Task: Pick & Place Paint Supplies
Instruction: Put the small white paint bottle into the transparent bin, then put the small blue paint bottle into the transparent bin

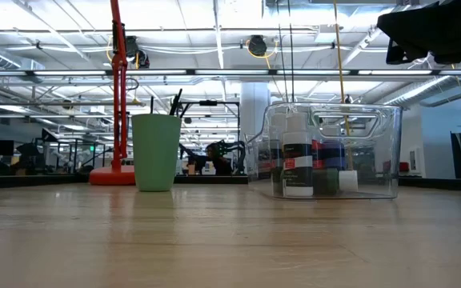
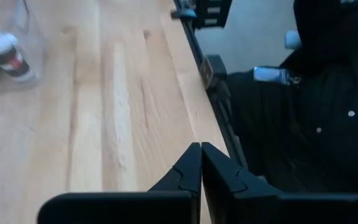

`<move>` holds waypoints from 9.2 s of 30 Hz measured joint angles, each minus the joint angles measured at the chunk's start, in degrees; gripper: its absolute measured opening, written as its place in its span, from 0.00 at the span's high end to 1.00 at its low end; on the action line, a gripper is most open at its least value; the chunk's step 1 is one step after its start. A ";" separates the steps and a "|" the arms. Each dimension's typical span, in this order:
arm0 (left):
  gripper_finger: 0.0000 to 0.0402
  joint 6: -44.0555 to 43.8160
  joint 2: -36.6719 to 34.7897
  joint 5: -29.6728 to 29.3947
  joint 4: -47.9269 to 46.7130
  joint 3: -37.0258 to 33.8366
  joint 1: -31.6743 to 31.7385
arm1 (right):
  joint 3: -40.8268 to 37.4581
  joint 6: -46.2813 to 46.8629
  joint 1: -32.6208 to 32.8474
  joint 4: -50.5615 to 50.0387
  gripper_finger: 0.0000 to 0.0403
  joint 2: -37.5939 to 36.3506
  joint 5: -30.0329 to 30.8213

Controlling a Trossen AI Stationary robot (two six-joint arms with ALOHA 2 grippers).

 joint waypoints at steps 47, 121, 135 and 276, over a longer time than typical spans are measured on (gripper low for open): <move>0.27 -9.02 17.43 21.22 -1.69 5.87 2.82 | 0.00 -2.19 0.00 1.24 0.99 0.00 0.00; 0.75 36.96 43.63 34.95 -5.32 43.78 56.98 | -0.02 -4.62 0.15 2.70 0.99 -0.02 -3.09; 0.75 35.64 43.48 36.17 1.56 38.46 57.71 | -0.02 -4.60 0.15 2.54 0.99 -0.02 -3.10; 0.62 -8.53 16.91 5.75 26.03 -11.48 -10.78 | -0.02 -5.69 -2.97 2.97 0.99 -0.02 -3.03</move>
